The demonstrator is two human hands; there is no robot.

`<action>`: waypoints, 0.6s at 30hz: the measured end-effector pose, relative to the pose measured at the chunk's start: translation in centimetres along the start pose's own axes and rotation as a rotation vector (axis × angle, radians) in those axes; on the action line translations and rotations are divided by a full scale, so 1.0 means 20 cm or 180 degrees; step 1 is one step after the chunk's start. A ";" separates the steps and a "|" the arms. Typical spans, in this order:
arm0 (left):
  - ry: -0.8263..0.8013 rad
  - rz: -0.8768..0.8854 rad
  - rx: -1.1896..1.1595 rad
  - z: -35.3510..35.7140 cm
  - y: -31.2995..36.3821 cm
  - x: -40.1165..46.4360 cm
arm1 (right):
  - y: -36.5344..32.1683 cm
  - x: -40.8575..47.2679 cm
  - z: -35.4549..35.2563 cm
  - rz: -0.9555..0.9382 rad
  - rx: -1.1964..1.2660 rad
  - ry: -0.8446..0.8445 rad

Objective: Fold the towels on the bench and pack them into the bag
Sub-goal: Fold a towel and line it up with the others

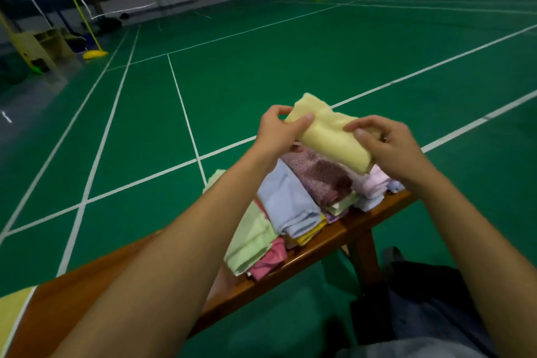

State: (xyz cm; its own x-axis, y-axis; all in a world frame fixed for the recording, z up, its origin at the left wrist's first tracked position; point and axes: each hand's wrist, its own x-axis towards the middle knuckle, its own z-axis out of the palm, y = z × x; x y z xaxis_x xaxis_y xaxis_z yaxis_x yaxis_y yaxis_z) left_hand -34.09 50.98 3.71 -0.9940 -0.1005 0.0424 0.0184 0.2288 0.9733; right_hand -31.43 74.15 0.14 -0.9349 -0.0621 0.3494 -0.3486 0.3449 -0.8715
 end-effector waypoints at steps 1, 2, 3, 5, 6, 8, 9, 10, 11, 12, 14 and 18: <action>0.0000 0.0041 0.0377 0.05 -0.02 0.05 | 0.06 0.05 -0.02 0.0153 -0.0056 -0.0042; -0.0067 0.0114 0.0895 0.10 -0.06 0.10 | 0.12 0.09 -0.01 0.0305 -0.0261 -0.0193; -0.0254 0.0207 0.1516 0.14 -0.11 0.12 | 0.20 0.12 0.00 0.0436 -0.0615 -0.0413; -0.0739 0.0421 0.2654 0.21 -0.23 0.12 | 0.35 0.17 0.07 0.0625 -0.1290 -0.0781; -0.0845 0.0507 0.3014 0.23 -0.28 0.11 | 0.40 0.17 0.09 0.0698 -0.1429 -0.0798; -0.0799 0.0591 0.3323 0.25 -0.33 0.10 | 0.44 0.18 0.11 0.0699 -0.1465 -0.0672; -0.0767 0.0610 0.3353 0.26 -0.33 0.10 | 0.44 0.18 0.12 0.0702 -0.1459 -0.0619; -0.0772 0.0613 0.3358 0.26 -0.33 0.11 | 0.44 0.17 0.12 0.0682 -0.1501 -0.0605; -0.0794 0.0636 0.3348 0.25 -0.33 0.11 | 0.43 0.16 0.12 0.0644 -0.1579 -0.0643; -0.0803 0.0657 0.3302 0.24 -0.32 0.10 | 0.42 0.16 0.12 0.0608 -0.1695 -0.0674; -0.0801 0.0712 0.3122 0.21 -0.29 0.08 | 0.38 0.14 0.11 0.0635 -0.2093 -0.0690; -0.0690 0.0969 0.2669 0.07 -0.20 -0.01 | 0.19 0.11 0.08 0.0560 -0.2418 -0.0517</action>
State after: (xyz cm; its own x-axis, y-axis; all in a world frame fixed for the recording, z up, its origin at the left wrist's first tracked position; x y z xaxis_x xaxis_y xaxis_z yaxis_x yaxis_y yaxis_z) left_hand -34.13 51.54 -0.43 -0.9590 0.2438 0.1445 0.2830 0.8517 0.4410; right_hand -34.87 73.83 -3.07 -0.9904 -0.0630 0.1230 -0.1091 0.9029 -0.4159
